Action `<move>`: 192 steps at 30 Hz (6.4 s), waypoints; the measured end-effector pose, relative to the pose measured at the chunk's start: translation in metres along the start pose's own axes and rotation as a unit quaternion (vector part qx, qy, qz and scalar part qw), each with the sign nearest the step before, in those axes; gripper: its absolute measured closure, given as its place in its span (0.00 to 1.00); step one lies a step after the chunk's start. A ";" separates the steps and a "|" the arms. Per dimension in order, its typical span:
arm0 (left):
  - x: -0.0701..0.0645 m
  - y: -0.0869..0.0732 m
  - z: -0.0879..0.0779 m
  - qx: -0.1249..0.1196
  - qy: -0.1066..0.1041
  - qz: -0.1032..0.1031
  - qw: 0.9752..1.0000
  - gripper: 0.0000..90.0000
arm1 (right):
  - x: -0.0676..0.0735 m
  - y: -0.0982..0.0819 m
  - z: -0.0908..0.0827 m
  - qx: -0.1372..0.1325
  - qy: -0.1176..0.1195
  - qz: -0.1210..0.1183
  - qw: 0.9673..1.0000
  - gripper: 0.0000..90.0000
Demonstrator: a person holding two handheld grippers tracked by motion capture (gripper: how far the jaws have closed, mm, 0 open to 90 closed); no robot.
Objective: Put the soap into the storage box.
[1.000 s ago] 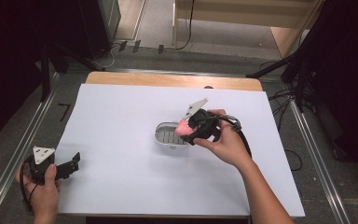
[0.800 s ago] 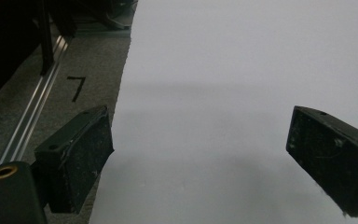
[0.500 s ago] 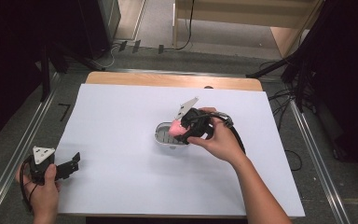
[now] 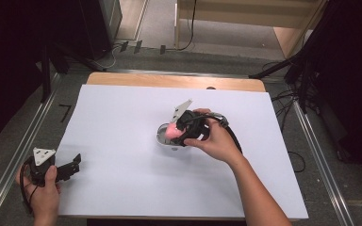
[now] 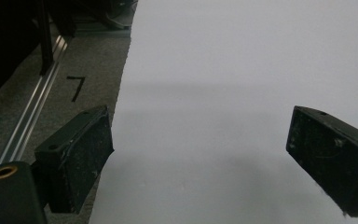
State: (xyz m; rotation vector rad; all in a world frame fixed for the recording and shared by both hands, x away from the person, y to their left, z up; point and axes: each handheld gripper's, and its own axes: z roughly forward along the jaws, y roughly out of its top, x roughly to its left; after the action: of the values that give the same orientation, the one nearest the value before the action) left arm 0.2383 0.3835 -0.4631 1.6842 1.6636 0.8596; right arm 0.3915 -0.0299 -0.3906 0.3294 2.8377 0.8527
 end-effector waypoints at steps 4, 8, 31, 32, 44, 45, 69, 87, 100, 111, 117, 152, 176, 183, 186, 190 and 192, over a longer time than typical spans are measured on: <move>0.000 0.000 0.000 0.000 0.000 -0.001 1.000 0.08 | 0.000 0.001 0.004 0.003 0.001 -0.008 1.000 0.43; 0.000 0.000 0.000 0.000 0.000 0.000 1.000 0.08 | 0.000 0.000 0.007 0.007 0.003 -0.010 1.000 0.43; 0.000 0.000 0.000 0.000 0.000 -0.001 1.000 0.08 | 0.003 -0.001 0.018 0.029 0.009 -0.020 0.999 0.43; 0.000 0.000 0.000 0.000 -0.001 -0.001 1.000 0.08 | 0.002 -0.001 0.017 0.029 0.010 -0.019 0.999 0.43; 0.000 0.000 0.000 0.000 0.000 0.000 1.000 0.08 | -0.001 -0.007 0.000 -0.016 -0.009 0.017 1.000 0.40; 0.000 0.000 0.000 -0.001 0.000 0.000 1.000 0.08 | -0.002 -0.009 -0.001 -0.019 -0.011 0.023 0.999 0.40; 0.000 0.000 0.000 -0.001 -0.001 0.003 1.000 0.08 | -0.007 -0.059 -0.023 -0.057 -0.048 0.152 0.986 0.31; 0.000 0.000 0.000 -0.001 0.000 0.003 1.000 0.08 | -0.004 -0.103 -0.034 -0.075 -0.067 0.207 0.973 0.29; 0.000 0.000 0.000 -0.001 -0.001 0.003 1.000 0.08 | 0.002 -0.129 -0.040 -0.082 -0.086 0.222 0.968 0.24; 0.000 0.000 0.000 0.000 0.000 0.003 1.000 0.08 | 0.009 -0.148 -0.045 -0.093 -0.090 0.250 0.959 0.22; -0.001 0.000 0.000 -0.001 0.001 0.004 1.000 0.08 | 0.014 -0.162 -0.049 -0.102 -0.087 0.248 0.959 0.17; -0.001 0.000 0.000 -0.001 0.003 0.005 1.000 0.08 | 0.034 -0.235 -0.065 -0.116 -0.138 0.312 0.933 0.16; -0.001 0.000 0.000 -0.001 0.003 0.006 1.000 0.08 | 0.050 -0.278 -0.077 -0.128 -0.167 0.349 0.913 0.16; -0.001 0.000 0.000 -0.001 0.002 0.006 1.000 0.08 | 0.053 -0.291 -0.086 -0.142 -0.179 0.358 0.905 0.16; -0.002 0.000 0.000 0.000 0.003 0.007 1.000 0.08 | 0.054 -0.298 -0.090 -0.148 -0.185 0.365 0.900 0.16; -0.002 0.000 0.000 0.001 0.003 0.007 1.000 0.08 | 0.055 -0.306 -0.094 -0.153 -0.193 0.374 0.894 0.16; -0.001 0.000 0.000 0.001 0.003 0.007 1.000 0.08 | 0.055 -0.309 -0.096 -0.159 -0.199 0.378 0.890 0.16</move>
State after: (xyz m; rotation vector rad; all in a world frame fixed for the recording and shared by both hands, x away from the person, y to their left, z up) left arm 0.2385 0.3820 -0.4631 1.6968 1.6596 0.8715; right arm 0.2675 -0.3171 -0.4886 1.4233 2.1067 1.1747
